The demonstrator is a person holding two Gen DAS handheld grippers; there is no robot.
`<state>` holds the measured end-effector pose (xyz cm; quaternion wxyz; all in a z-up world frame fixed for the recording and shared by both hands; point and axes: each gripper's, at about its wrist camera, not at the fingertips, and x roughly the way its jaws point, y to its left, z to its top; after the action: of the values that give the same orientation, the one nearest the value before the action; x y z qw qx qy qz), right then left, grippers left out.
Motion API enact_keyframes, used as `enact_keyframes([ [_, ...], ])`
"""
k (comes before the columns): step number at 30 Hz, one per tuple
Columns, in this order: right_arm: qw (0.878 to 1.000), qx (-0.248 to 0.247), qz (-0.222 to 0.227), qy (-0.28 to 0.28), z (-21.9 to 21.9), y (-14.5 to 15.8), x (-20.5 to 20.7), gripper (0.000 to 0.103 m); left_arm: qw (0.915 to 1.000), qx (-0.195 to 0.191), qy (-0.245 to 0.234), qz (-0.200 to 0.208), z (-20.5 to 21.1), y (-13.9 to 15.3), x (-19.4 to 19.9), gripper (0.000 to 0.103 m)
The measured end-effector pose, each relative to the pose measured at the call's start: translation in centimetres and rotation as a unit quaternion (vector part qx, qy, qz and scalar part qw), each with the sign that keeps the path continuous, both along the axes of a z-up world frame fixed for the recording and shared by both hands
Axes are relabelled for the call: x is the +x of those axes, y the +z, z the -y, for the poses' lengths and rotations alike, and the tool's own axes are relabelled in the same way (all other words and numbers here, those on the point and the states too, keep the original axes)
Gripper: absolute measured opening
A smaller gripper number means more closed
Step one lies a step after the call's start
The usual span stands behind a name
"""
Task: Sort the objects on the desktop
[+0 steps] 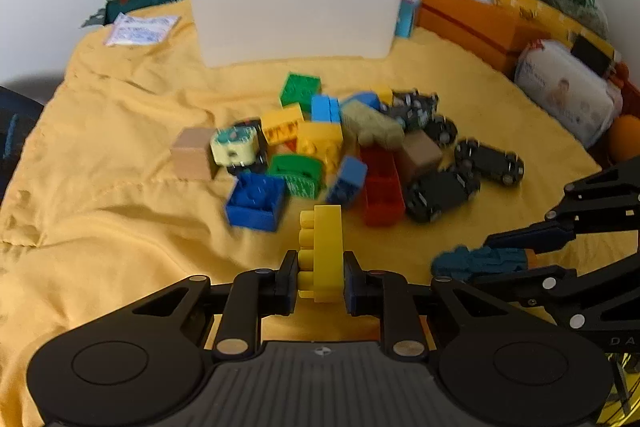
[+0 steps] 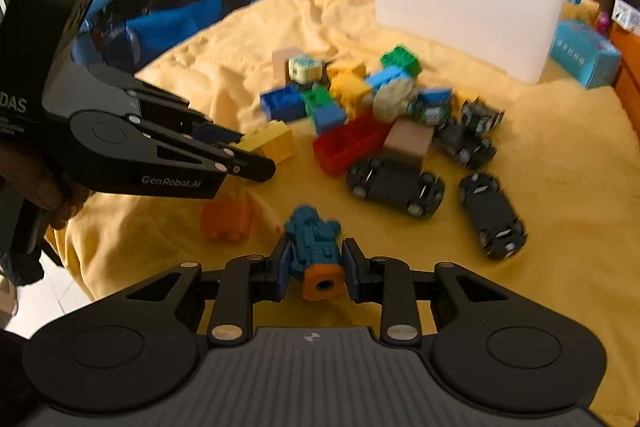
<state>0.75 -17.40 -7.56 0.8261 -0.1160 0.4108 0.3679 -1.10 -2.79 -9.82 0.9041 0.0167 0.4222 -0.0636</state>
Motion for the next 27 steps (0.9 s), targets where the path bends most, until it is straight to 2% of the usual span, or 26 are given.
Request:
enact_keyframes([
  [7,0.999,0.019,0.028,-0.017,1.0,2.4,0.0,0.030,0.9993,-0.001,0.008,0.037,-0.7,3.4,-0.1,0.025],
  [10,1.000,-0.003,0.020,-0.011,0.8,2.0,0.4,0.031,0.9993,0.003,0.015,0.035,-1.1,3.4,-0.1,0.025],
  [11,1.000,-0.015,0.013,-0.009,0.8,1.5,0.4,0.033,0.9993,0.005,0.018,0.033,-1.1,3.2,-0.2,0.025],
  [12,1.000,-0.027,0.009,-0.008,0.9,0.9,0.4,0.046,0.9993,0.004,0.020,0.030,-1.2,3.1,-0.2,0.025],
  [13,1.000,-0.031,0.003,-0.002,1.0,0.4,0.3,0.053,0.9993,0.004,0.022,0.029,-1.3,3.0,-0.4,0.025],
  [14,0.999,-0.044,-0.003,-0.002,1.0,-0.1,0.2,0.056,0.9993,0.004,0.023,0.028,-1.3,2.9,-0.5,0.025],
  [18,0.999,-0.044,-0.014,-0.005,1.5,-0.9,-0.1,0.052,0.9994,0.004,0.024,0.025,-1.3,2.7,-1.0,0.025],
  [23,0.999,-0.036,0.008,-0.003,1.3,-0.7,-0.5,0.051,0.9995,0.004,0.023,0.023,-1.2,2.5,-1.3,0.025],
  [27,1.000,-0.010,-0.012,-0.020,1.7,-1.1,0.3,0.037,0.9995,0.006,0.022,0.024,-1.2,2.6,-1.3,0.025],
])
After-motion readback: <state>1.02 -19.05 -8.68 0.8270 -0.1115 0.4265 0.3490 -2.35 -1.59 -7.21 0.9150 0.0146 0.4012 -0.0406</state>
